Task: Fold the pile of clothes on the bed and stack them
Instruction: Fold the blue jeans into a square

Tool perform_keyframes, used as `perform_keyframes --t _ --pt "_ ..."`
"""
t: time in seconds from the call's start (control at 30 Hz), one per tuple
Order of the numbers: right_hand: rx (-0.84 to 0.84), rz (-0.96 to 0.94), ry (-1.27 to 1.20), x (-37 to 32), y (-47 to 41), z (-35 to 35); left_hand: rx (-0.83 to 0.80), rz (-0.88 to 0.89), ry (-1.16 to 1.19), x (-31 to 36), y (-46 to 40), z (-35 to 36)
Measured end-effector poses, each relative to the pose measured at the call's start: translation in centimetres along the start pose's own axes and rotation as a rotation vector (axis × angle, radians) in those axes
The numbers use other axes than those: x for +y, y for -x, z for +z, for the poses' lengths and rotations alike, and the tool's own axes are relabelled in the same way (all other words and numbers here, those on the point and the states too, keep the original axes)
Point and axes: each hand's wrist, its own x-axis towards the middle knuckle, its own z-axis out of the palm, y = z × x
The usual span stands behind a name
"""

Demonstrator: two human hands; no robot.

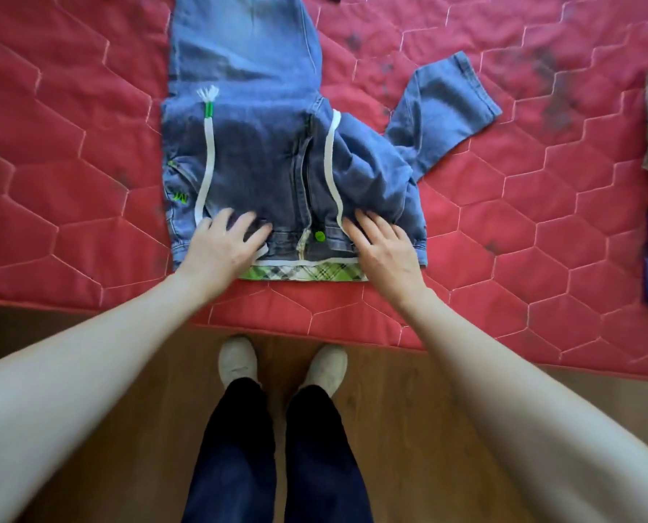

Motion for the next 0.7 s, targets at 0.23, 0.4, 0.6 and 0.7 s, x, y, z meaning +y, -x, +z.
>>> perform_keyframes --t 0.23,0.4,0.6,0.7 --pt "-0.038 -0.050 -0.119 0.8 -2.1 -3.0 0.087 0.109 0.067 -0.9 0.1 -2.0" --pt "0.087 -0.190 -0.173 1.5 -0.4 -6.3 0.184 0.111 0.237 -2.7 0.5 -6.1" --pt "0.071 -0.152 -0.112 -1.0 4.4 -2.6 0.128 0.105 0.202 -1.0 4.8 -6.0" --pt "-0.094 -0.055 -0.034 -2.7 6.6 0.1 -0.020 0.071 0.181 0.4 6.8 -4.4"
